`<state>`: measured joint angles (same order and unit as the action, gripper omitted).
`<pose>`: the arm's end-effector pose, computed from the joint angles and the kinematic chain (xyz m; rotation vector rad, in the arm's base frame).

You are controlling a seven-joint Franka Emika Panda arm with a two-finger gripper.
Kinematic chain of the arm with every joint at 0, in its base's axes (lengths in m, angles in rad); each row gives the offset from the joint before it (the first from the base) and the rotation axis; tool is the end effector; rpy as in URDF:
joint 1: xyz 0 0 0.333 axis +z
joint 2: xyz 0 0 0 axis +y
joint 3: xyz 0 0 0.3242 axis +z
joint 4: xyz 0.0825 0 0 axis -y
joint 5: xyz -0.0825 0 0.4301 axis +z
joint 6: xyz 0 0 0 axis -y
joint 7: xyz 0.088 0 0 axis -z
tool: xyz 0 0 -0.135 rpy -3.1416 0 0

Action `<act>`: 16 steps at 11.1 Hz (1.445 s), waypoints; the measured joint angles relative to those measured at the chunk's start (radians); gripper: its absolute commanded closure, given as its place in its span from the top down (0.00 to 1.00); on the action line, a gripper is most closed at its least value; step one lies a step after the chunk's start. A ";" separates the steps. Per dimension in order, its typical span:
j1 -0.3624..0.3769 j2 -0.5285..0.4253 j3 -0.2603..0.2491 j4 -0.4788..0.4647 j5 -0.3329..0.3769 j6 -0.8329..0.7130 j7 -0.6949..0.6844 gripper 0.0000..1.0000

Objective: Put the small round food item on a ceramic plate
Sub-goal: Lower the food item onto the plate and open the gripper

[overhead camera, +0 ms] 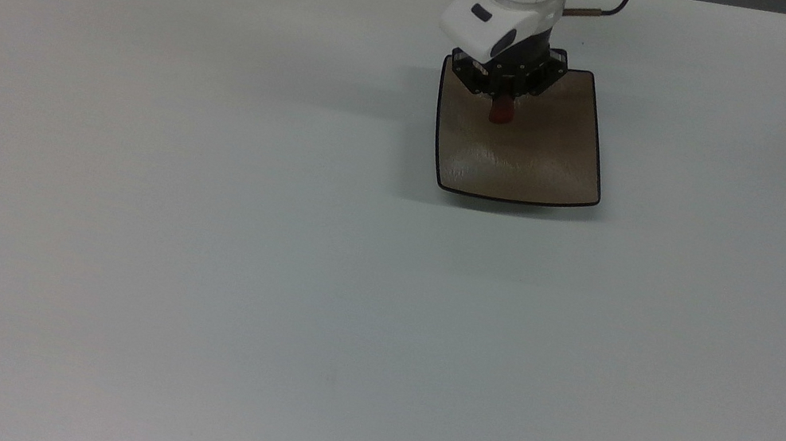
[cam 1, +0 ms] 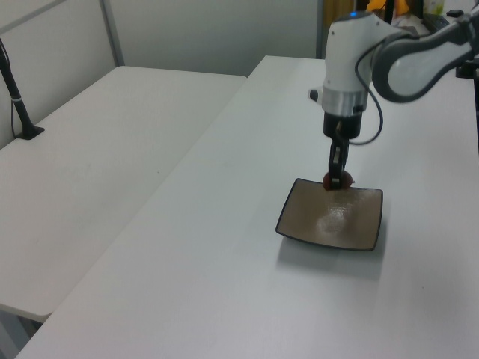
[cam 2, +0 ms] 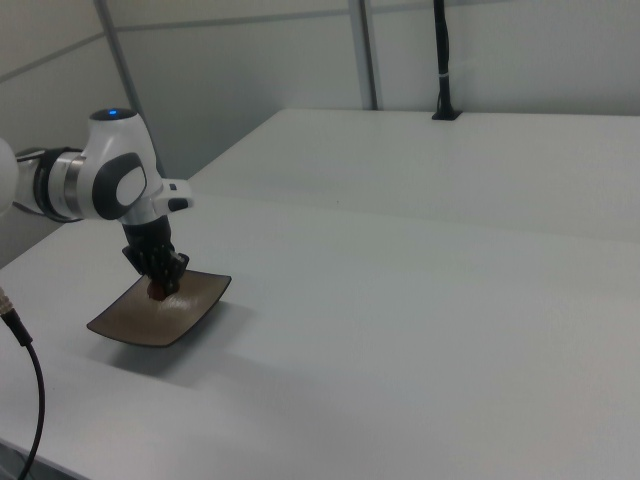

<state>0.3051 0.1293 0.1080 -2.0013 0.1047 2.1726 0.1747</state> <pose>0.5708 0.2563 0.3550 -3.0200 -0.2721 -0.0169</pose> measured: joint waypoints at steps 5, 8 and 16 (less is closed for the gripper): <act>0.047 0.082 0.000 -0.054 -0.082 0.171 0.105 0.15; 0.049 0.088 0.000 -0.071 -0.088 0.197 0.110 0.22; 0.049 0.093 -0.001 -0.071 -0.088 0.197 0.119 1.00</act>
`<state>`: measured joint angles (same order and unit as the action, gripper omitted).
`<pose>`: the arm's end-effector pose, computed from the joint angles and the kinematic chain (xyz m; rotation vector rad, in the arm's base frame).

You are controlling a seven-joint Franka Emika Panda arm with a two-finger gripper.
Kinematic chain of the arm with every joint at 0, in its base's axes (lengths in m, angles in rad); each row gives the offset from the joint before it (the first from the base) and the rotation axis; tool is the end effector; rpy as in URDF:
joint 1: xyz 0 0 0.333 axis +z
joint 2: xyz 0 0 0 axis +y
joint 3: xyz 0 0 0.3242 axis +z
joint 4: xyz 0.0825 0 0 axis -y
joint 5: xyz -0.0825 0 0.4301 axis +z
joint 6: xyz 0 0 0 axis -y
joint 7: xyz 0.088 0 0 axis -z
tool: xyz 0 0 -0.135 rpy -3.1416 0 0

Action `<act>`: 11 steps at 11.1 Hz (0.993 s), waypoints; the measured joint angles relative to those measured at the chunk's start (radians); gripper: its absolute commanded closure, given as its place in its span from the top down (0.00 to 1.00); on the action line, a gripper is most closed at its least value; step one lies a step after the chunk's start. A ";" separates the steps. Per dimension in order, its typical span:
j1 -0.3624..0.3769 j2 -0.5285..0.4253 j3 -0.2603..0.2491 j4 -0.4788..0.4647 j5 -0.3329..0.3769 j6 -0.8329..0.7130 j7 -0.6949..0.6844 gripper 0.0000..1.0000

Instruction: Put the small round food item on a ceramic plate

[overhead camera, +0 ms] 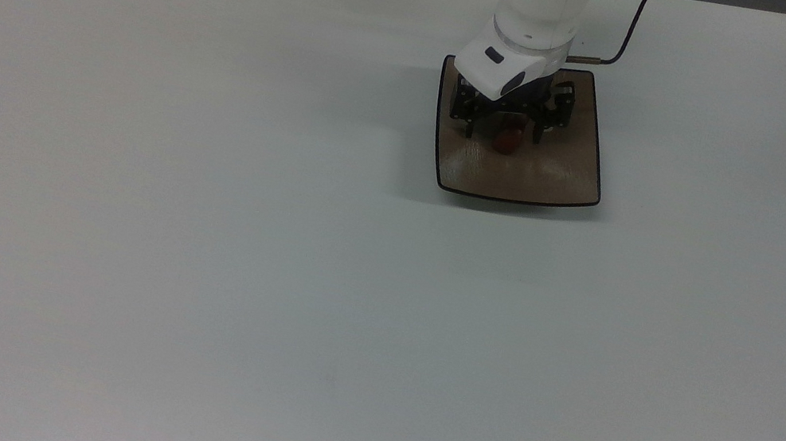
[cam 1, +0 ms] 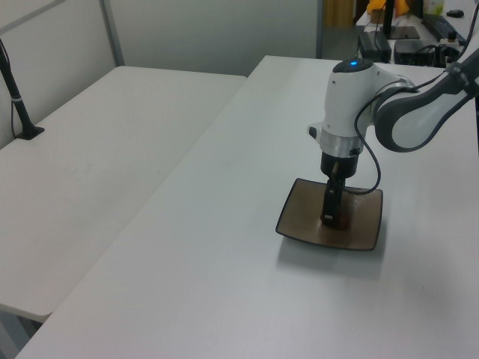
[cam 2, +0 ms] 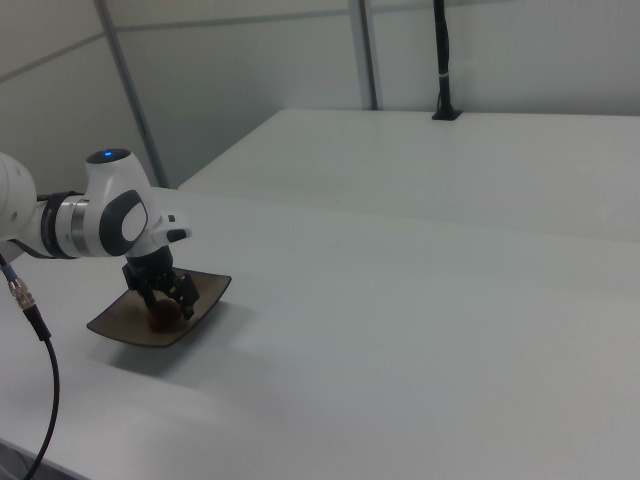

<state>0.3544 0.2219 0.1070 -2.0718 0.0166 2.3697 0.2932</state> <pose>0.5614 0.2792 0.2813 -3.0699 -0.2357 -0.0904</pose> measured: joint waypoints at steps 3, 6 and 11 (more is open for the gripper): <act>0.000 0.000 0.000 0.010 0.000 0.000 0.000 1.00; 0.000 -0.007 -0.001 0.049 0.000 -0.001 0.012 1.00; -0.060 -0.078 -0.009 0.313 0.000 -0.379 0.031 1.00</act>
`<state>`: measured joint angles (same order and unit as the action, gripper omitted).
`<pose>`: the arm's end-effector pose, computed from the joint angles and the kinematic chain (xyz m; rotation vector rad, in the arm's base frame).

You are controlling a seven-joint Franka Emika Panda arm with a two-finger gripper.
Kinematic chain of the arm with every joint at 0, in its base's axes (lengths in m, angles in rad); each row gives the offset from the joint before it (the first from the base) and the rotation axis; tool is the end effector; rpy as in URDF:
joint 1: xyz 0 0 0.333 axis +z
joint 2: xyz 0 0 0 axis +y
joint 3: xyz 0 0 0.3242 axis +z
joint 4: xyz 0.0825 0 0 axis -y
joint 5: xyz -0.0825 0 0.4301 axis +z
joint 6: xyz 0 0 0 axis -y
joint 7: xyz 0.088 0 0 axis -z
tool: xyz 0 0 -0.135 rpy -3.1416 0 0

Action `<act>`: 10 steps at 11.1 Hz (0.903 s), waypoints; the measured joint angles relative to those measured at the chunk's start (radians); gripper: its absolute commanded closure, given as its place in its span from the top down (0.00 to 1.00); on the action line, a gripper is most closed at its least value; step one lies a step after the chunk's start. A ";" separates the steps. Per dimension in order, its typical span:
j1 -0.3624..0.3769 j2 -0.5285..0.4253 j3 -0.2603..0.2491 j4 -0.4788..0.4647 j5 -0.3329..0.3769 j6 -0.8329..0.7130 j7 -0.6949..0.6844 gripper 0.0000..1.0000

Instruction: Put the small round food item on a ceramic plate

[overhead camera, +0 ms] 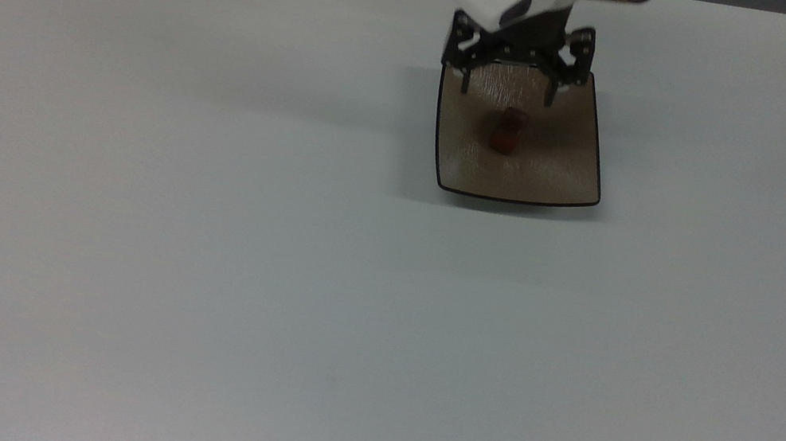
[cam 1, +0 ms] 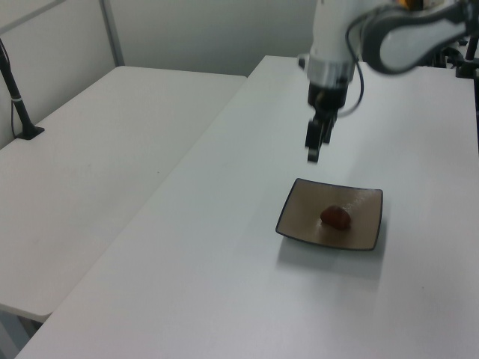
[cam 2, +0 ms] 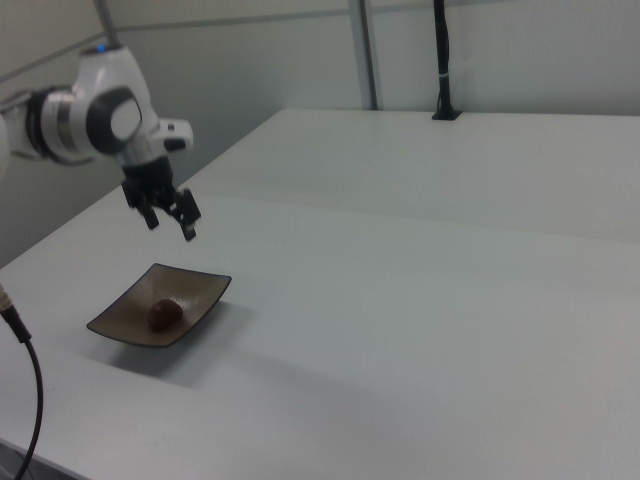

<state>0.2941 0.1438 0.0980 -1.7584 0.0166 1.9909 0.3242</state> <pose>0.6114 0.2518 0.4539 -3.0793 -0.0927 -0.1131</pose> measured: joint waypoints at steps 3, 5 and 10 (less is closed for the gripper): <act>-0.059 -0.052 -0.006 0.177 -0.001 -0.301 0.000 1.00; -0.099 -0.089 -0.016 0.222 -0.001 -0.403 0.000 1.00; -0.117 -0.166 -0.142 0.212 -0.003 -0.511 -0.195 1.00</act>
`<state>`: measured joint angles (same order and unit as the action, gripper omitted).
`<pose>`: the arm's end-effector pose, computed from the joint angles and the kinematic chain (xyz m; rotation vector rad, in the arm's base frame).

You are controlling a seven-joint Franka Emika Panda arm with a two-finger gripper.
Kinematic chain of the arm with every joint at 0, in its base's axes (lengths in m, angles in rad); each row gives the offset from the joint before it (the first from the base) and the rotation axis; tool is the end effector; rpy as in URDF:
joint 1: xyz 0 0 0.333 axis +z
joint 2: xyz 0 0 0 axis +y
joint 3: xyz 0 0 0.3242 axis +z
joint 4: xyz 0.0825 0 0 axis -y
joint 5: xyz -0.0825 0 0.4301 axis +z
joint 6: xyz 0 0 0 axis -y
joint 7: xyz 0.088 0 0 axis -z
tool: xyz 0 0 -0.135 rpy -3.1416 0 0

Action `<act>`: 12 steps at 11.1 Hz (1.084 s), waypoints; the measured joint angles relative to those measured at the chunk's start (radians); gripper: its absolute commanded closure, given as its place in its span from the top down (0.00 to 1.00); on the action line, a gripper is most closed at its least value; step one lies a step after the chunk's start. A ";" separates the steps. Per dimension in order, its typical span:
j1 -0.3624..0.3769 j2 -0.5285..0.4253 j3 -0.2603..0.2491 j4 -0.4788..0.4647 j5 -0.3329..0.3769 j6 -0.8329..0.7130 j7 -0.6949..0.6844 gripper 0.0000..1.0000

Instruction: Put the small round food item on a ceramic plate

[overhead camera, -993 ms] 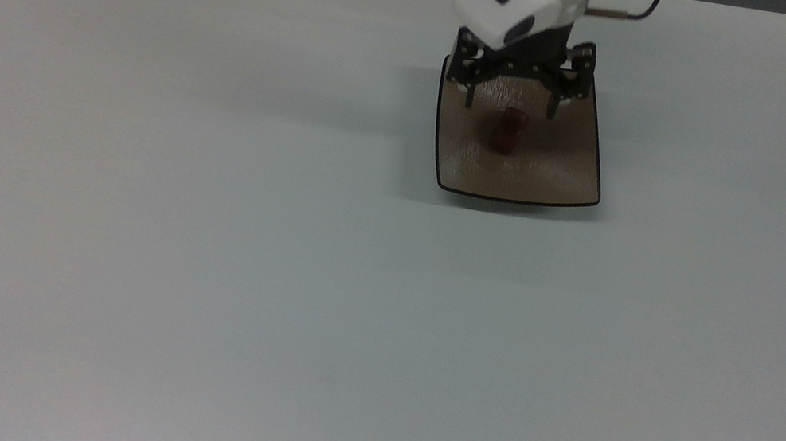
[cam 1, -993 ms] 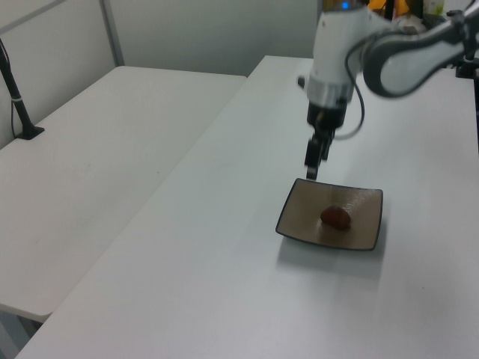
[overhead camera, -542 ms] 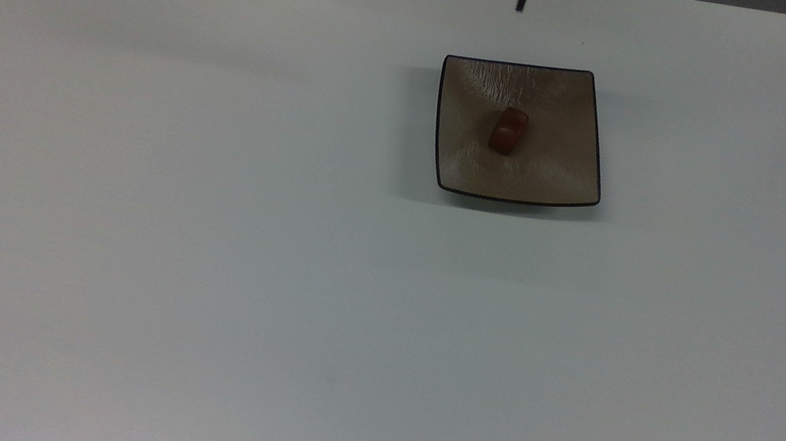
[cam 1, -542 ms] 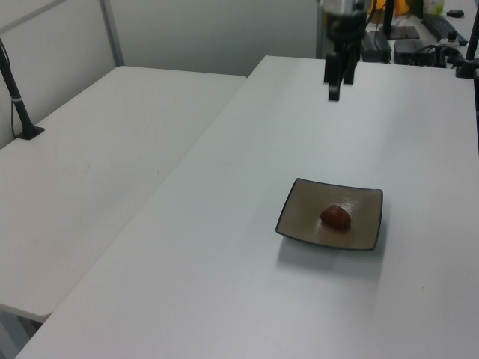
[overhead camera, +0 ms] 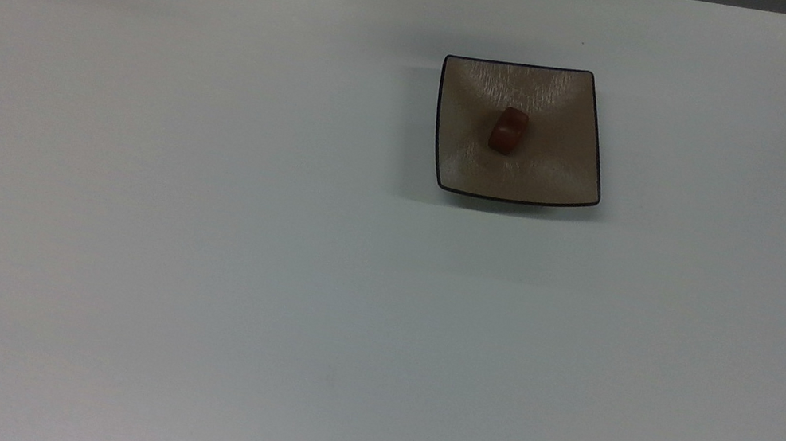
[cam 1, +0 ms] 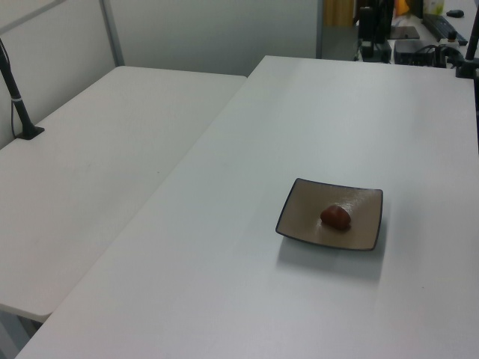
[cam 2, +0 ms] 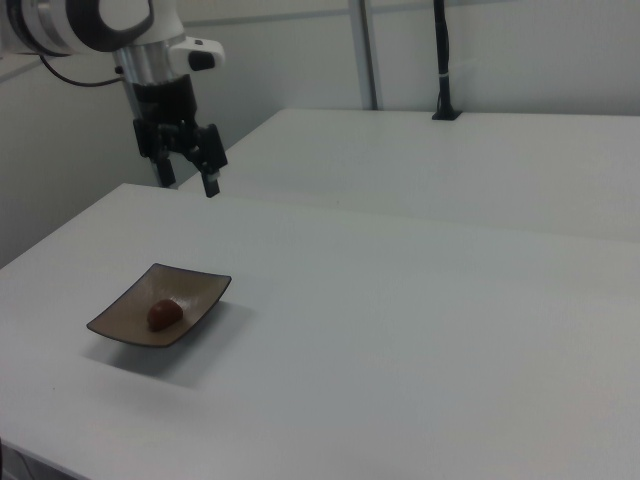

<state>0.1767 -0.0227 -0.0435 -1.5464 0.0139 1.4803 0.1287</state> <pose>0.5775 0.0791 0.6230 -3.1317 -0.0086 0.0705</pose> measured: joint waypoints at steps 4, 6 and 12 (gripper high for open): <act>-0.013 -0.002 -0.012 -0.102 0.000 0.188 -0.146 1.00; -0.008 -0.002 -0.007 -0.135 0.001 0.246 -0.157 1.00; -0.002 -0.003 -0.006 -0.139 0.002 0.259 -0.157 1.00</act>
